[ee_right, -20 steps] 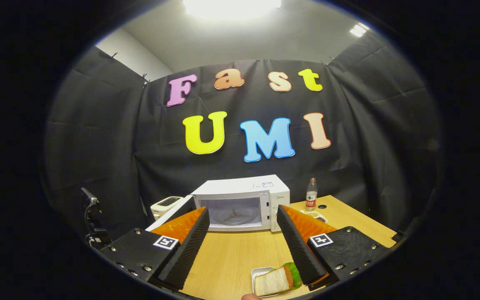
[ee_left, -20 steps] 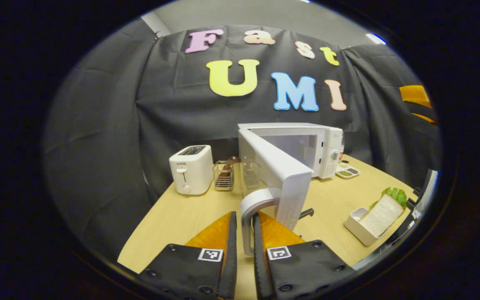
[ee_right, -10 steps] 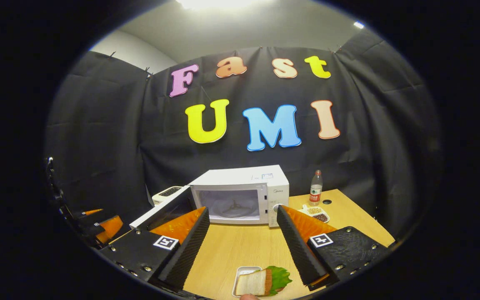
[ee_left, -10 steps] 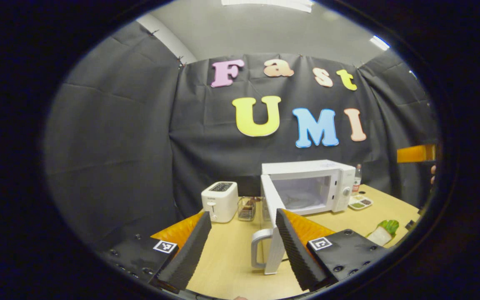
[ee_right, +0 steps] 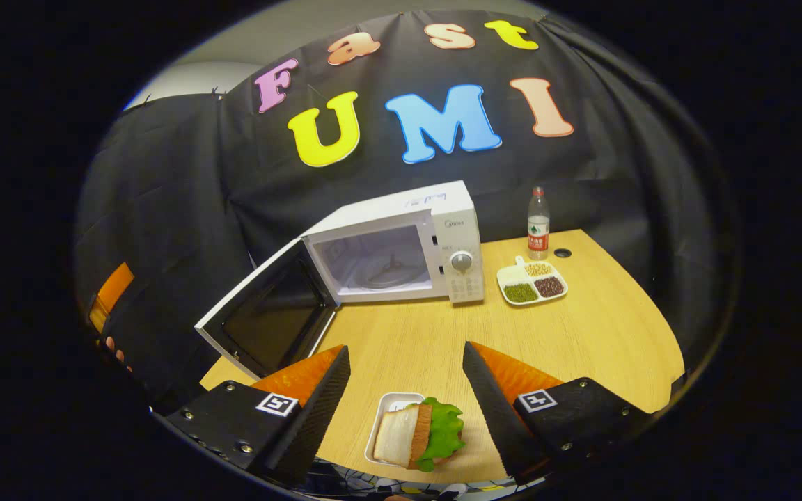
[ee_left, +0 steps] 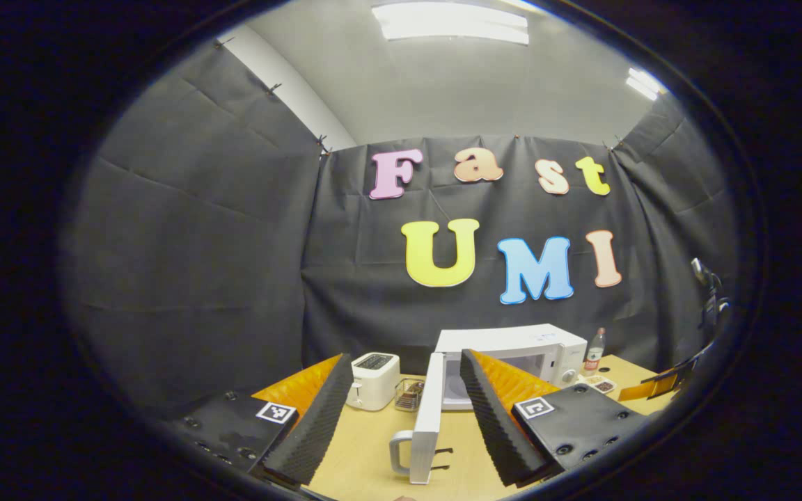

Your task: Open the microwave oven with the left hand, put the food in, and close the microwave oven.

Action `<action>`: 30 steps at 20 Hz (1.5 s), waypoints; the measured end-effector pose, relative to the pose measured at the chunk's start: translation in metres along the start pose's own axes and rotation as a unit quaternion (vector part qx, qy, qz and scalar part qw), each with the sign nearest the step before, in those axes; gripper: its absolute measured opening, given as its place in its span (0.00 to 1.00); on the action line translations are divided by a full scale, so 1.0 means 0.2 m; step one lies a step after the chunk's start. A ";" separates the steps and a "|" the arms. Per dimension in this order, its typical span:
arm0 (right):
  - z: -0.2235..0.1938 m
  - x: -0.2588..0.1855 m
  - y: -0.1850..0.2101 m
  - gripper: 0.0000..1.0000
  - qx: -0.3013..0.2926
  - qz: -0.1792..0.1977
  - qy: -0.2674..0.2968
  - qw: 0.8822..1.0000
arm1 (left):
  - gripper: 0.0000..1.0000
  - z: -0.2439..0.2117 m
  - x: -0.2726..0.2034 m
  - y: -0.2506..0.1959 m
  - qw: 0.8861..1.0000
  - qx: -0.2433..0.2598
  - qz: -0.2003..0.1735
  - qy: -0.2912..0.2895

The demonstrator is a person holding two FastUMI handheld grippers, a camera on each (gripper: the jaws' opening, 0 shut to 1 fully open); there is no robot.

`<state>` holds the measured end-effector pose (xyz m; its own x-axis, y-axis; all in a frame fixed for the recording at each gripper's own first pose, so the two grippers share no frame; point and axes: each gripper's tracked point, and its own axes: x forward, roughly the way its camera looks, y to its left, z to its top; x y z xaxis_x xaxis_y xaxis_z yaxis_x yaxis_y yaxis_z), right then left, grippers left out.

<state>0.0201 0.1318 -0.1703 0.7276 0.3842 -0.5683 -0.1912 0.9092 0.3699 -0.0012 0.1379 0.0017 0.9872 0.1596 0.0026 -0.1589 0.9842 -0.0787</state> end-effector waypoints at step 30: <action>-0.54 0.12 0.03 0.30 0.057 0.098 0.214 0.970 | 0.94 0.06 -0.10 -0.16 0.999 0.002 0.046 -0.007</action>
<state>-0.0355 0.1638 -0.2614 0.3398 0.6019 -0.7226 -0.2057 0.7973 0.5674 -0.0151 0.1042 0.0159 0.9682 0.2500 0.0086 -0.2487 0.9656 -0.0758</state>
